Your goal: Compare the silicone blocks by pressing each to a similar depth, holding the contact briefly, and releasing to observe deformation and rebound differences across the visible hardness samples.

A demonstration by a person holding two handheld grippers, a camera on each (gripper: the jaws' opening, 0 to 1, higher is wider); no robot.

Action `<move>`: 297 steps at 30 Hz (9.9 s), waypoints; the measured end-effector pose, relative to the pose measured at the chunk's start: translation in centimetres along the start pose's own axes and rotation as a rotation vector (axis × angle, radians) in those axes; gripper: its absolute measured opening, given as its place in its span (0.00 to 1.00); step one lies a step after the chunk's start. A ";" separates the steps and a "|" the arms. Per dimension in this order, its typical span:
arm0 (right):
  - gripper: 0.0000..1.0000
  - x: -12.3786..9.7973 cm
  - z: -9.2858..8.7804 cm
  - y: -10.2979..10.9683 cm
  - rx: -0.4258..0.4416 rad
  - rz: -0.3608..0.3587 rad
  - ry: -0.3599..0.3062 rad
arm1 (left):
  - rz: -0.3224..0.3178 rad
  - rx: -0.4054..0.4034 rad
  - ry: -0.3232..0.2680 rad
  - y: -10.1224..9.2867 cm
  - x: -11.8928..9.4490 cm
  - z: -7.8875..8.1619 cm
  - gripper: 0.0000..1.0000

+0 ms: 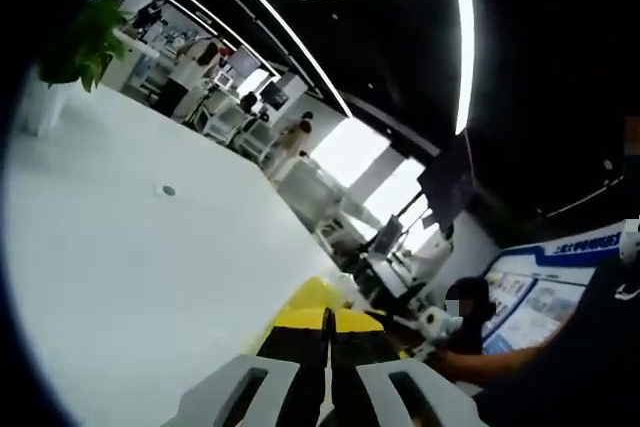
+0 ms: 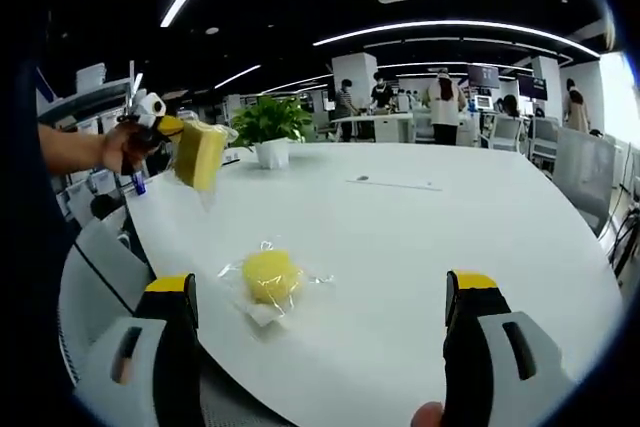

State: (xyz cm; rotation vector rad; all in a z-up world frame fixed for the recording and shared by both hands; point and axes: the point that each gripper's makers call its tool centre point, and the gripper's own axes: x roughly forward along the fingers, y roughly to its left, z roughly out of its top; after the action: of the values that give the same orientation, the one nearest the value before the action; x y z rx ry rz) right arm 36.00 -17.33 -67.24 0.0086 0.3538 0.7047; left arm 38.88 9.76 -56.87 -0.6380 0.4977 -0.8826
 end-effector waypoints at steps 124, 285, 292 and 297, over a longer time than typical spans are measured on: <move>0.97 0.6 -2.3 -0.2 0.017 -0.035 0.091 | 0.323 0.239 0.343 20.5 -1.9 -9.8 0.01; 0.97 -1.5 -4.2 -0.3 0.057 -0.023 0.104 | 0.362 -0.401 0.357 14.9 13.0 -13.8 0.21; 0.97 -1.6 -4.4 -0.6 0.058 -0.026 0.108 | 0.354 -0.420 0.374 14.6 13.3 -14.4 0.13; 0.97 -1.7 -4.2 -0.6 0.051 -0.028 0.111 | 0.335 -0.393 0.367 14.9 13.5 -14.5 0.04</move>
State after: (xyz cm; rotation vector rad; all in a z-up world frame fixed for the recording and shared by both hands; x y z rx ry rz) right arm 33.79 -19.37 -70.74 0.0126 0.4771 0.6701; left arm 45.10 1.34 -79.32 -0.7234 1.0942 -0.5836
